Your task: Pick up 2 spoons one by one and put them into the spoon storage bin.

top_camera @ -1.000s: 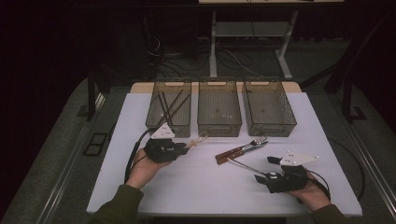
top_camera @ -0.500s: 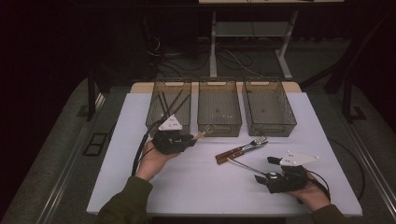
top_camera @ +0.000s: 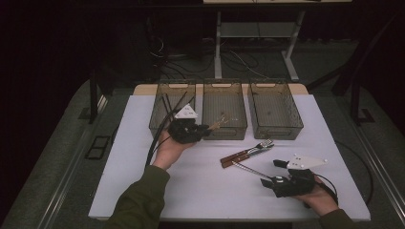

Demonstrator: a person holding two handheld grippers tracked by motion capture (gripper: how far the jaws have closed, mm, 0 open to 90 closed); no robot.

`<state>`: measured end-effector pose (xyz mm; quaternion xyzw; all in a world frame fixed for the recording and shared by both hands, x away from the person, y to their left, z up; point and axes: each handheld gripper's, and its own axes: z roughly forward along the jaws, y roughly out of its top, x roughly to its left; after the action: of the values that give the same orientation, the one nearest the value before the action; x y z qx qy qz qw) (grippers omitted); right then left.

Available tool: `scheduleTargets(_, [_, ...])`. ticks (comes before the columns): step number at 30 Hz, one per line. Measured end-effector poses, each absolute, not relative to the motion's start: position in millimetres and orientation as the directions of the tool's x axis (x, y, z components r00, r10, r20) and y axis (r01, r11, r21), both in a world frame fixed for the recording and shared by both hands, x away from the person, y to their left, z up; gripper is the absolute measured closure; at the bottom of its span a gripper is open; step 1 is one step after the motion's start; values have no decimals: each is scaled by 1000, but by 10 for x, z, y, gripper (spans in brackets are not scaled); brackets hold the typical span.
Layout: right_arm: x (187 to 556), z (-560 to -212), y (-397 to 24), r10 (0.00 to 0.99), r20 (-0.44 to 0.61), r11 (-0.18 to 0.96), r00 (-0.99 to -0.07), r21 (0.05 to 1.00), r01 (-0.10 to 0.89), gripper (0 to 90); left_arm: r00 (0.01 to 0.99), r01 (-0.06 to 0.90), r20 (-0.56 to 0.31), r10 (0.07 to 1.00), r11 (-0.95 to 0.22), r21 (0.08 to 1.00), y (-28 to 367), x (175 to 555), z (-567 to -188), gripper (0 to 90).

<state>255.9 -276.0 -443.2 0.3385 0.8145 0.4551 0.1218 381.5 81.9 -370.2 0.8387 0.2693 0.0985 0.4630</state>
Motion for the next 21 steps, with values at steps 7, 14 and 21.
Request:
scheduleTargets(7, [2564,-4434,-2754,661,110,357,-743,824,440,128,828,363,-84,555,-414,835,706,4007,-3628,750])
scheduleTargets(14, [2558,-4430,-2755,659,111,355,-744,826,438,128,810,375,-60,583,-437,818,585,4203,-3644,750])
scheduleTargets(21, [2554,-4423,-2760,657,114,351,-745,829,436,128,785,417,-66,616,-446,792,440,4356,-3724,749])
